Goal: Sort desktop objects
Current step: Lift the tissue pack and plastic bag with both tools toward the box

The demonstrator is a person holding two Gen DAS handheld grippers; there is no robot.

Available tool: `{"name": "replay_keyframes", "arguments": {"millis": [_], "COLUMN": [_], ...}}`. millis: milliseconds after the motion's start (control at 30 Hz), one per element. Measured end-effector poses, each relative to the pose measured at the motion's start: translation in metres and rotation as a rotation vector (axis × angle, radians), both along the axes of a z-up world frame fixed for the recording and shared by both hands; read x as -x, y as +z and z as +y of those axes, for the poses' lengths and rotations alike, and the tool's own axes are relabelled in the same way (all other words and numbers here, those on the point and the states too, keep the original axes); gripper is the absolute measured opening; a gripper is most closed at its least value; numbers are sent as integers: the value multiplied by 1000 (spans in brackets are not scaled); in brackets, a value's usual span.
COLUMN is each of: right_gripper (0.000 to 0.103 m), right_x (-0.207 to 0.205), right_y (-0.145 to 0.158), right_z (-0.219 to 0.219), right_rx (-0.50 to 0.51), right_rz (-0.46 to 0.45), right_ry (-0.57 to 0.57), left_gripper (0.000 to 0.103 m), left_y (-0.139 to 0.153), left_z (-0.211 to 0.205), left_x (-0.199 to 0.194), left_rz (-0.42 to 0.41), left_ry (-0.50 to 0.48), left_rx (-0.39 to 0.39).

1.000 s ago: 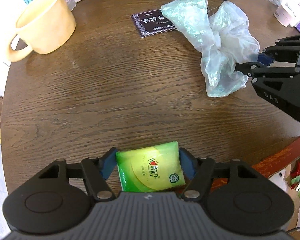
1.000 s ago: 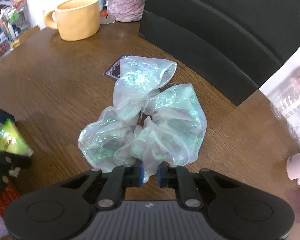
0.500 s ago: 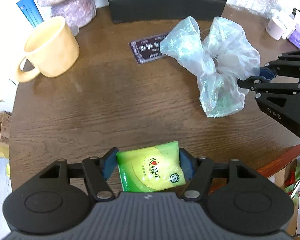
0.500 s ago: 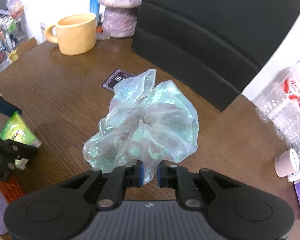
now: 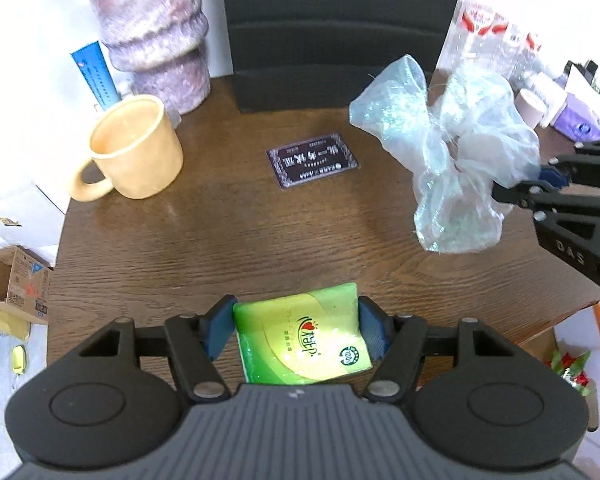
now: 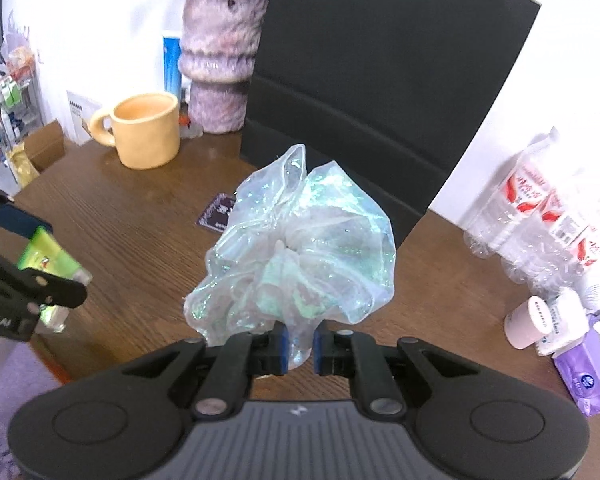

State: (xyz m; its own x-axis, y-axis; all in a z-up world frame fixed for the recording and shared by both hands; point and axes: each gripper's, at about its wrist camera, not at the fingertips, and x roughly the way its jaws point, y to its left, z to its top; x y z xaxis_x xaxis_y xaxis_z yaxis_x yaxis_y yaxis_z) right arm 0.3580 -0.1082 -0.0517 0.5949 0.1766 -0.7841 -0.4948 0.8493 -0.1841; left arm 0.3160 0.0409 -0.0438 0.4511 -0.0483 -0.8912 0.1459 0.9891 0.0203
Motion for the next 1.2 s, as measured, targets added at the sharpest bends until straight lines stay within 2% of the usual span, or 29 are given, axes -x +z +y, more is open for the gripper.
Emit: {"name": "replay_keyframes", "arguments": {"millis": [367, 700, 900, 1200], "right_gripper": [10, 10, 10, 10], "right_x": [53, 130, 179, 251], "right_y": [53, 93, 101, 98], "right_z": [-18, -39, -49, -60], "right_rx": [-26, -35, -33, -23], "right_rz": [-67, -128, -148, -168], "right_ry": [-7, 0, 2, 12], "left_gripper": [66, 66, 66, 66], "left_y": [46, 76, 86, 84], "left_z": [-11, -22, -27, -34], "left_x": [48, 115, 157, 220], "left_rz": [-89, -155, -186, -208], "left_ry": [-34, -67, -81, -90], "left_rx": [2, -6, -3, -14]}}
